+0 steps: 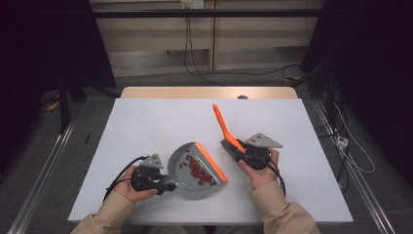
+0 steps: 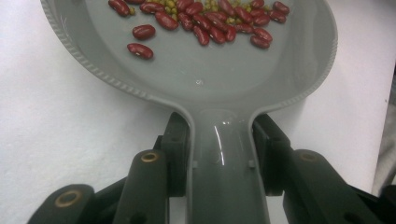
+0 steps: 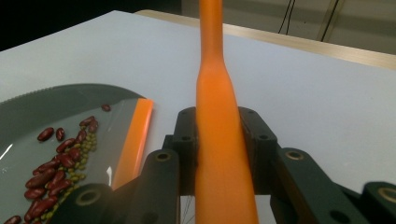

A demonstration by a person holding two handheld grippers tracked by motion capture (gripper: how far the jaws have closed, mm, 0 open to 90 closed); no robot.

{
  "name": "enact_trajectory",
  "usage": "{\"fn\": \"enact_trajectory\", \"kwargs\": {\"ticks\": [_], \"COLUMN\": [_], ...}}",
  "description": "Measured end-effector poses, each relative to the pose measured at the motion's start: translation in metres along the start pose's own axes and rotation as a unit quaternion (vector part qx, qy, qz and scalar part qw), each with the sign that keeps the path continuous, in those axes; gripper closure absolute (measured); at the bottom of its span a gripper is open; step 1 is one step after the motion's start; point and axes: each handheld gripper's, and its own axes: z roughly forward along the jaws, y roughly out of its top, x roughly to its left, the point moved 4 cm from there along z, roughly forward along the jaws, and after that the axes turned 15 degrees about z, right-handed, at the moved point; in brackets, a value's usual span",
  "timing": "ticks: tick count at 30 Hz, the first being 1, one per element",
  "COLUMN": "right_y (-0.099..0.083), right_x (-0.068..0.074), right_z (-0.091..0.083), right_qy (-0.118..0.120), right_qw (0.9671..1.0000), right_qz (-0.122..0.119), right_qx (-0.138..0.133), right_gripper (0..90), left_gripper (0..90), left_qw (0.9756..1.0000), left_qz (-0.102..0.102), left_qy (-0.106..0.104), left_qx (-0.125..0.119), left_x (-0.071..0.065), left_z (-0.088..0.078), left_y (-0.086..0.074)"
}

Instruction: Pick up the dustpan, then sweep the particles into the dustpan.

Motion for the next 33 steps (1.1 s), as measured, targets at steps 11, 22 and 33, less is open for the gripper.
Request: {"fn": "enact_trajectory", "kwargs": {"ticks": [11,22,33], "right_y": [0.0,0.002,0.002], "right_x": [-0.003,-0.011,-0.025], "right_z": [-0.001,-0.005,-0.013], "right_qy": [0.001,-0.002,-0.01], "right_qw": [1.0,1.0,0.9998], "right_qz": [0.004,0.008,0.017], "right_qx": [0.0,-0.001,-0.003], "right_gripper": [71.1,71.1,71.2], "left_gripper": [63.4,63.4,63.4], "left_qw": [0.9999,0.9992,0.9976], "left_qz": [-0.008,-0.026,-0.046], "left_qy": [0.005,0.026,0.046], "left_qx": [-0.007,-0.014,-0.023], "left_x": [0.003,0.008,0.017], "left_z": [-0.003,-0.011,-0.018], "left_y": [-0.002,-0.004,-0.008]}}
